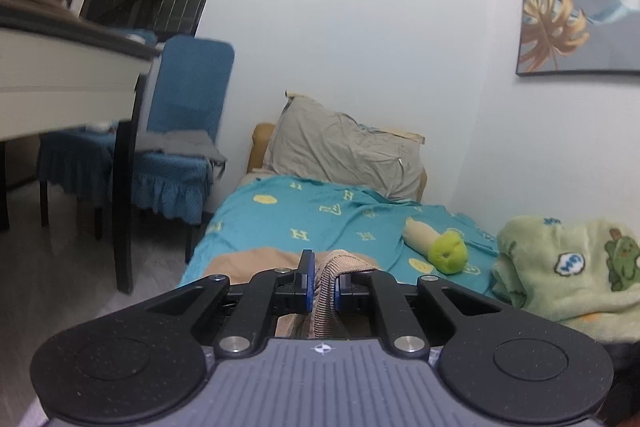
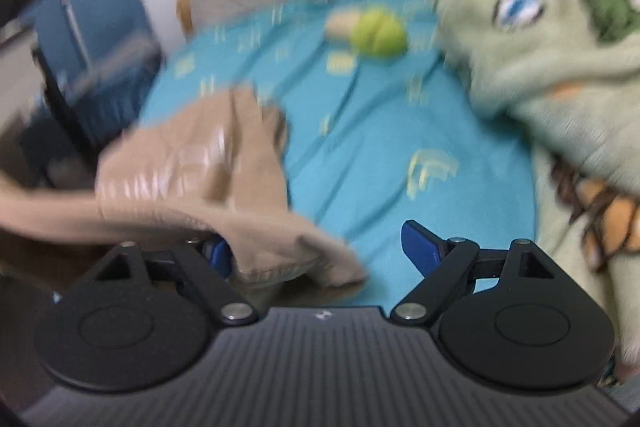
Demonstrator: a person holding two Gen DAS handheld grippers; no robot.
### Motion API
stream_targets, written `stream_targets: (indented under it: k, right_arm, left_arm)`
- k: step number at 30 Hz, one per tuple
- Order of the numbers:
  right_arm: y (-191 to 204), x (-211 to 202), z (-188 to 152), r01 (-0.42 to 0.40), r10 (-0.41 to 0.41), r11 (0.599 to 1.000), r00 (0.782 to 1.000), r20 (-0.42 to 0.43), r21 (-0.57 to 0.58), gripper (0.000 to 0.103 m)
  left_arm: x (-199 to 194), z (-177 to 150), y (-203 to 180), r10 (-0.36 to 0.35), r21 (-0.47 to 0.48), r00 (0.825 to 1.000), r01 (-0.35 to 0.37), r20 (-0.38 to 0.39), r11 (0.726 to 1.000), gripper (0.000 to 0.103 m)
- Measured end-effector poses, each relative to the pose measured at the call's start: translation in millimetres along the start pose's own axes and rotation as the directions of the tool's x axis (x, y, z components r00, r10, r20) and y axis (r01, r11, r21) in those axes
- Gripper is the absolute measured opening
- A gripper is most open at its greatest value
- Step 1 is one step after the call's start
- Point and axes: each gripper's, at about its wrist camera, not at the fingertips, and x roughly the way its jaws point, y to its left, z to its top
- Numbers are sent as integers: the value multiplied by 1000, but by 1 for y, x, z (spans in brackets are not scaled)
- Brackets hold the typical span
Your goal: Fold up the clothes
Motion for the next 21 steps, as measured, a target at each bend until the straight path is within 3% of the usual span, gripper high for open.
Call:
stream_targets:
  k: [2,3,6,10,13,17,19,21]
  right_arm:
    - [1,27,-7,-35,36,999,990,-135,11,85]
    - [2,33,-9,-9,9,1000,989,-148,6,85]
    - [5,32,-10,143,-144,990,987,-65,-19,85]
    - [-8,5,-2,202,-209,977,972,107,72,85]
    - [-18,-3,2,202,-222,970,961,165,135,85]
    - [-20,-9,3,188,-217,970,953,213,152,85]
    - [-20,-12,5,190,-218,972,948,233,139,85]
    - [-18,-13,7,208,-230,971,942,245,114,85]
  left_arm:
    - [0,-1,-2,11,7,1000,-11,-5,1000,9]
    - [2,-2,-3,25,18,999,-25,-23,1000,9]
    - [10,-8,-5,70,56,994,-66,-80,996,10]
    - [23,-16,-3,124,92,976,-109,-178,990,14]
    - [38,-27,3,159,124,943,-127,-292,984,20]
    - [52,-44,7,217,188,881,-149,-420,971,32]
    - [55,-50,8,259,226,857,-172,-445,959,50]
    - [56,-54,8,295,255,839,-194,-456,947,60]
